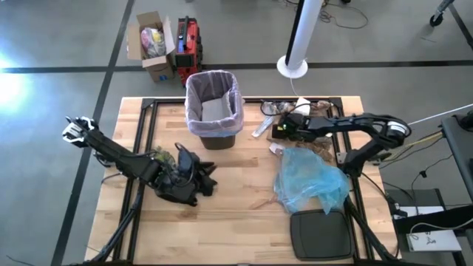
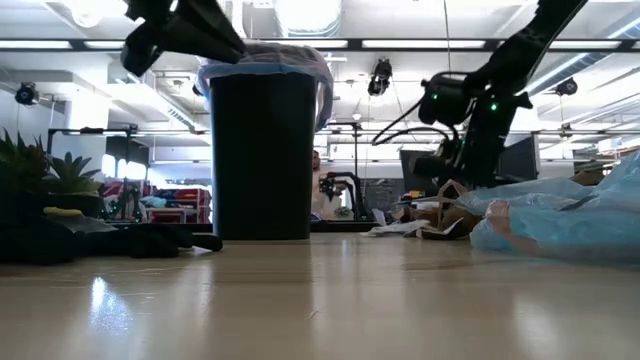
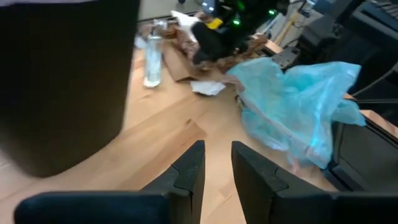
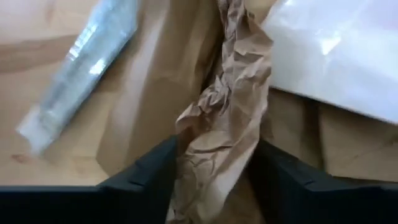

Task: Place trash/remove bag and relplace
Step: Put the brown napkin into the trash bin

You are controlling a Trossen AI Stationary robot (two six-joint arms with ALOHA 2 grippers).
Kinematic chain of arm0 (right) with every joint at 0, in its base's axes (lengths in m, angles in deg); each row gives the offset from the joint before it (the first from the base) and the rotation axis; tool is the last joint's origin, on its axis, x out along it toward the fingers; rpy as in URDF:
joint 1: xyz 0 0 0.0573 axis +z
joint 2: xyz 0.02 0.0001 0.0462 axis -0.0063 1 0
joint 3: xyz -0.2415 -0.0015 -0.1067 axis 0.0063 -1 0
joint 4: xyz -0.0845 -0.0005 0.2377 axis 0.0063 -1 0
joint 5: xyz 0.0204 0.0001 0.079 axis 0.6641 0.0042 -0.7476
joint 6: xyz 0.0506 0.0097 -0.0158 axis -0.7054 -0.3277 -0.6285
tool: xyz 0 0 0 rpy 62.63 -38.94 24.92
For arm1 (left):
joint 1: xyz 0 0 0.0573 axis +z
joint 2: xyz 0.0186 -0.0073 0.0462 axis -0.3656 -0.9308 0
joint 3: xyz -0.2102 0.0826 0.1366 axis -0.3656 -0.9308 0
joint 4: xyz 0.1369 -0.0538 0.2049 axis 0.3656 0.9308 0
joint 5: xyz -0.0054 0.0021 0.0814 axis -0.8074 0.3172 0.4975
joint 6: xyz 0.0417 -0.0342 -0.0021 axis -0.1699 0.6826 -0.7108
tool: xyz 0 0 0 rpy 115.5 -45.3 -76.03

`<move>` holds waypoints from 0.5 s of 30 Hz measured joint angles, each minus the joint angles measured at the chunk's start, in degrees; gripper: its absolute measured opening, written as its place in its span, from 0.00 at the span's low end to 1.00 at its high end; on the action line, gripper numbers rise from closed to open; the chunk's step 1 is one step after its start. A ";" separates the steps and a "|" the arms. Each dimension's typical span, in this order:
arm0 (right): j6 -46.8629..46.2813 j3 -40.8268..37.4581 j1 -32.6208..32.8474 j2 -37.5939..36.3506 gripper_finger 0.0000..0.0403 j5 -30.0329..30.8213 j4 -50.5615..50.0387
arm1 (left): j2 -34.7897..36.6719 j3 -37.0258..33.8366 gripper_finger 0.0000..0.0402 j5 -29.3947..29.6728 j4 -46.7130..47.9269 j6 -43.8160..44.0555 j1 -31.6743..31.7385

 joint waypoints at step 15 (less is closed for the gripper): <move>17.32 0.24 0.03 -9.95 0.02 1.72 -1.27 | 6.15 0.00 0.20 0.03 12.03 5.65 1.28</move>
